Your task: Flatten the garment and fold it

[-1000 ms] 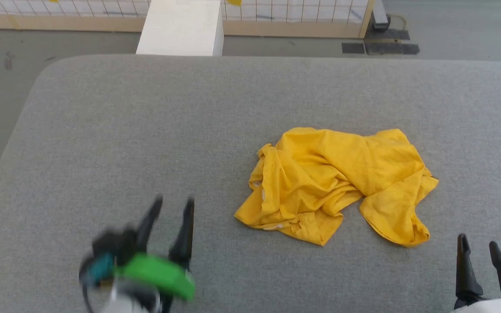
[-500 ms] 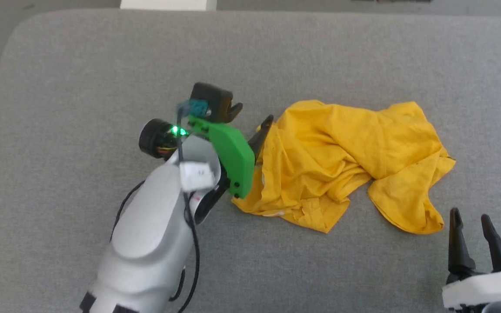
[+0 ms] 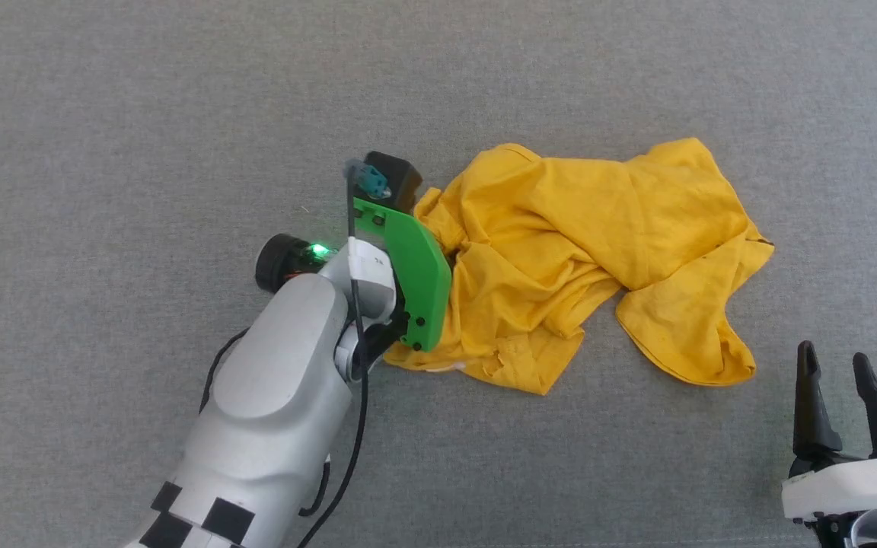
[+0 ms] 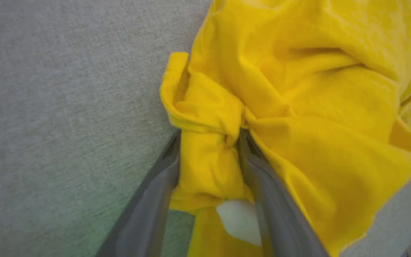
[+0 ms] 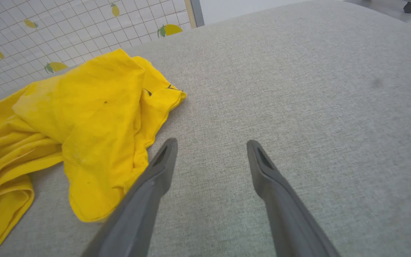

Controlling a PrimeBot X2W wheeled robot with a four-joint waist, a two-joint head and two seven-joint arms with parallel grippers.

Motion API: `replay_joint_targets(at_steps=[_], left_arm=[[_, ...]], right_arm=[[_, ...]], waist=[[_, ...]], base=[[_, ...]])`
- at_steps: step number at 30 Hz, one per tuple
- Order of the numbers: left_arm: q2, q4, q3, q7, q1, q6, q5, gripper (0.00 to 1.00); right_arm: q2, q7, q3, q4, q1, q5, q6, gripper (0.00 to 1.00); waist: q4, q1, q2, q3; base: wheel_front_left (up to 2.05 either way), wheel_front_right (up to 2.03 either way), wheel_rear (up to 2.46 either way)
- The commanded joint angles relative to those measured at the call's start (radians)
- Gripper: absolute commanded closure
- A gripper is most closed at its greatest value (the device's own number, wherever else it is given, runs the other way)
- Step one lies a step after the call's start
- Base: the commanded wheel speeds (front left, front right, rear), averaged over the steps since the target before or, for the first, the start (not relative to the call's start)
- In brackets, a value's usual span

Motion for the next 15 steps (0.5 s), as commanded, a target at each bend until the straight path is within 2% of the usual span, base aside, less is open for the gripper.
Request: replay_joint_targets(at_steps=[1,5,7,11,15], left_arm=[[-0.001,0.008,-0.008,0.001,-0.012,-0.006,-0.001,1.0],[-0.002,0.003,-0.002,-0.043,-0.011,-0.009,-0.015,1.0],[0.0,-0.023,0.018,-0.1,-0.015,-0.001,-0.017,1.0],[0.003,-0.132,0.077,-0.258,0.019,0.036,-0.025,1.0],[0.01,-0.277,0.141,-0.354,0.165,0.08,-0.066,1.0]], right_arm=[[0.001,0.002,-0.003,-0.008,-0.023,-0.004,-0.001,0.0],[0.001,0.002,-0.011,-0.015,-0.027,-0.005,-0.001,0.0],[0.001,0.005,-0.016,-0.018,-0.024,-0.007,-0.001,0.0],[0.001,0.012,-0.025,-0.023,-0.01,-0.008,-0.001,0.0],[0.001,0.023,-0.025,-0.026,0.01,-0.005,-0.001,0.0]], waist=[[-0.003,0.0,0.0,0.005],[0.014,0.0,0.0,-0.002],[0.026,0.0,0.0,-0.012],[0.05,0.0,0.0,-0.04],[0.069,0.0,0.0,-0.065]], base=[[0.0,0.0,0.0],[0.0,0.0,0.0],[0.0,0.0,0.0],[0.0,0.0,0.0],[0.0,0.0,0.0]])
